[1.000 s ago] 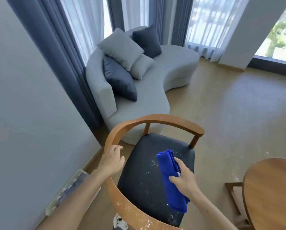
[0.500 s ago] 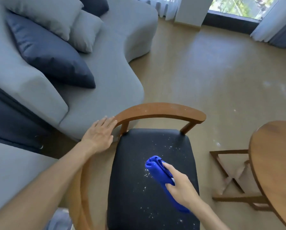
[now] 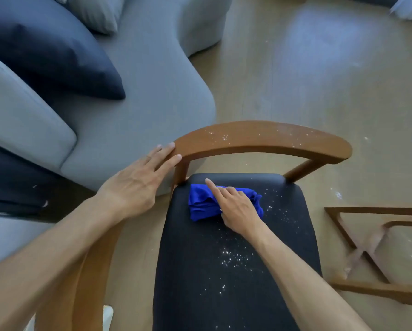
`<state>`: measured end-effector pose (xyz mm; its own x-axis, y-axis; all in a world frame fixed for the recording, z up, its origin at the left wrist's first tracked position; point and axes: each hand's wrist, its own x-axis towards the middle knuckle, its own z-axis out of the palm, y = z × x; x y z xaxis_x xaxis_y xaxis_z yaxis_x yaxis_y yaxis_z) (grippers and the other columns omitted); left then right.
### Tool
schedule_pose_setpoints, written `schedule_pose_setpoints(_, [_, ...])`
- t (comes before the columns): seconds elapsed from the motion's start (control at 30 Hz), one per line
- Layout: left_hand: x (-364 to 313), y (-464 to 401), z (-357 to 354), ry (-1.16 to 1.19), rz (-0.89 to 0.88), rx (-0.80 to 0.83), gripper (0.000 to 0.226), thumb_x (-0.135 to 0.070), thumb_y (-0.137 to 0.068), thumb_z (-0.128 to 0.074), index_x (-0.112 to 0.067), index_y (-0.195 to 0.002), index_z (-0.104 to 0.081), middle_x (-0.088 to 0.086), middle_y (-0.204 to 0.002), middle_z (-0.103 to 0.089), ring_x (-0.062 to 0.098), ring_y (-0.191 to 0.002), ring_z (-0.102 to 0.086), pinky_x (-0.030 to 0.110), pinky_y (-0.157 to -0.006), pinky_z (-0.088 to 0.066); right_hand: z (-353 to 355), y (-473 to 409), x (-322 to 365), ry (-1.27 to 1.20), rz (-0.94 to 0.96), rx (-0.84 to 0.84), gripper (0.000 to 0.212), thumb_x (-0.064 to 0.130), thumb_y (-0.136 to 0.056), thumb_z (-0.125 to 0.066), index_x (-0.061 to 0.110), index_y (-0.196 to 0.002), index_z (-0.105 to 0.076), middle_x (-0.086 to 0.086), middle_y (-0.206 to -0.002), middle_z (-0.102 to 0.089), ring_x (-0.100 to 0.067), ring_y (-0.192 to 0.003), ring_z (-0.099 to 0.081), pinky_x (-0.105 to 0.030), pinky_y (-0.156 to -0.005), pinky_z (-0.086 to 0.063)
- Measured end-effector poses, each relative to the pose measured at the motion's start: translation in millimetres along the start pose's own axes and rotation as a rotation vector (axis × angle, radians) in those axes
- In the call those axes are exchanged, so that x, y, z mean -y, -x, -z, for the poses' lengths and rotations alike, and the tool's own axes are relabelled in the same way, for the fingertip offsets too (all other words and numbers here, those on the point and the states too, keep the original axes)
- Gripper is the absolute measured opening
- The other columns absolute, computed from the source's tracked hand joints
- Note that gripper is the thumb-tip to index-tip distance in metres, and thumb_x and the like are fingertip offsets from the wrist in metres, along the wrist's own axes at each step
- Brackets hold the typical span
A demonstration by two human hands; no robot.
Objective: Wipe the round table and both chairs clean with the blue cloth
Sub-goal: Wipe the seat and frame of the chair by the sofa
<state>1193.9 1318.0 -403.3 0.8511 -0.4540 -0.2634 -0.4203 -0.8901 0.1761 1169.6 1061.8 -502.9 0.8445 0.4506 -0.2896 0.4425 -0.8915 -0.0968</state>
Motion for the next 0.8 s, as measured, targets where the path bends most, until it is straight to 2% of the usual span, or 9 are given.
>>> schedule_pose_setpoints(0.1, [1.2,-0.9,0.5,0.027,0.001,0.003,0.084,0.005,-0.087,-0.034,-0.031,-0.153,0.005,-0.013,-0.157,0.024,0.008,-0.147,0.012,0.03,-0.121,-0.01,-9.7,-12.0,-13.9,0.103,0.035,-0.013,0.072,0.02,-0.08,-0.059,0.019,-0.147,-0.032,-0.011,-0.143,-0.038,-0.036,-0.121,-0.041,-0.045,-0.095,-0.038])
schedule_pose_setpoints(0.2, [1.7,-0.7,0.1,0.037,0.009,-0.001,0.083,0.006,-0.086,-0.034,-0.03,-0.153,0.0,-0.014,-0.158,0.021,0.009,-0.148,0.008,0.031,-0.119,-0.018,-16.4,-14.8,-24.1,0.11,0.084,0.045,0.06,0.031,-0.085,-0.057,0.026,-0.142,-0.039,-0.008,-0.14,-0.039,-0.033,-0.117,-0.041,-0.042,-0.085,-0.041])
schedule_pose_setpoints(0.27, [2.0,-0.7,-0.4,0.044,0.014,-0.014,0.081,0.006,-0.087,-0.035,-0.03,-0.152,-0.004,-0.015,-0.158,0.018,0.009,-0.148,0.005,0.032,-0.118,-0.022,-20.5,-12.0,-20.7,0.106,0.085,0.008,0.057,0.028,-0.083,-0.064,0.024,-0.138,-0.046,-0.009,-0.133,-0.047,-0.034,-0.109,-0.047,-0.042,-0.076,-0.045])
schedule_pose_setpoints(0.33, [1.8,-1.2,-0.8,0.048,0.018,-0.019,0.081,0.007,-0.086,-0.035,-0.03,-0.152,-0.008,-0.016,-0.158,0.015,0.009,-0.148,0.003,0.034,-0.118,-0.024,-22.3,-6.1,-11.6,0.077,0.07,-0.077,0.053,0.016,-0.073,-0.073,0.019,-0.124,-0.06,-0.011,-0.118,-0.059,-0.035,-0.092,-0.056,-0.04,-0.062,-0.049])
schedule_pose_setpoints(0.4, [1.2,-1.2,-1.4,0.048,0.025,-0.016,0.08,0.008,-0.086,-0.035,-0.03,-0.152,-0.009,-0.017,-0.158,0.013,0.008,-0.148,0.002,0.037,-0.117,-0.026,-24.8,3.9,-2.9,0.06,0.062,-0.166,0.049,0.004,-0.064,-0.074,0.015,-0.111,-0.069,-0.01,-0.103,-0.065,-0.033,-0.078,-0.059,-0.034,-0.05,-0.047])
schedule_pose_setpoints(0.5, [1.5,-0.5,-2.2,0.042,0.038,-0.013,0.08,0.008,-0.086,-0.036,-0.032,-0.151,-0.009,-0.019,-0.158,0.011,0.008,-0.148,0.001,0.041,-0.116,-0.029,-36.4,32.7,13.7,0.077,0.084,-0.221,0.05,-0.002,-0.059,-0.071,0.015,-0.107,-0.07,-0.007,-0.096,-0.066,-0.029,-0.074,-0.06,-0.031,-0.047,-0.047])
schedule_pose_setpoints(0.63, [-0.4,-0.4,-2.4,0.029,0.035,-0.008,0.079,0.007,-0.087,-0.036,-0.031,-0.151,-0.01,-0.019,-0.158,0.01,0.009,-0.148,0.0,0.044,-0.115,-0.03,-69.0,119.7,51.0,0.085,0.224,-0.185,0.037,0.003,-0.074,-0.05,0.014,-0.103,-0.07,-0.007,-0.091,-0.066,-0.031,-0.08,-0.064,-0.033,-0.061,-0.055])
schedule_pose_setpoints(0.73, [-0.4,2.0,-2.2,0.009,0.038,0.037,0.081,0.006,-0.089,-0.034,-0.034,-0.152,-0.003,-0.019,-0.158,0.016,0.01,-0.148,0.003,0.044,-0.114,-0.031,-87.4,194.1,80.7,0.092,0.354,-0.024,0.036,0.012,-0.083,-0.043,0.028,-0.087,-0.075,0.001,-0.084,-0.071,-0.024,-0.076,-0.069,-0.028,-0.056,-0.055])
schedule_pose_setpoints(0.8, [0.4,7.0,-0.9,-0.01,0.038,0.083,0.084,0.003,-0.09,-0.034,-0.037,-0.151,0.007,-0.02,-0.156,0.024,0.009,-0.148,0.007,0.043,-0.114,-0.032,-81.0,215.7,84.6,0.068,0.426,0.118,0.022,0.021,-0.083,-0.053,0.035,-0.074,-0.068,0.009,-0.071,-0.064,-0.016,-0.064,-0.059,-0.021,-0.047,-0.047])
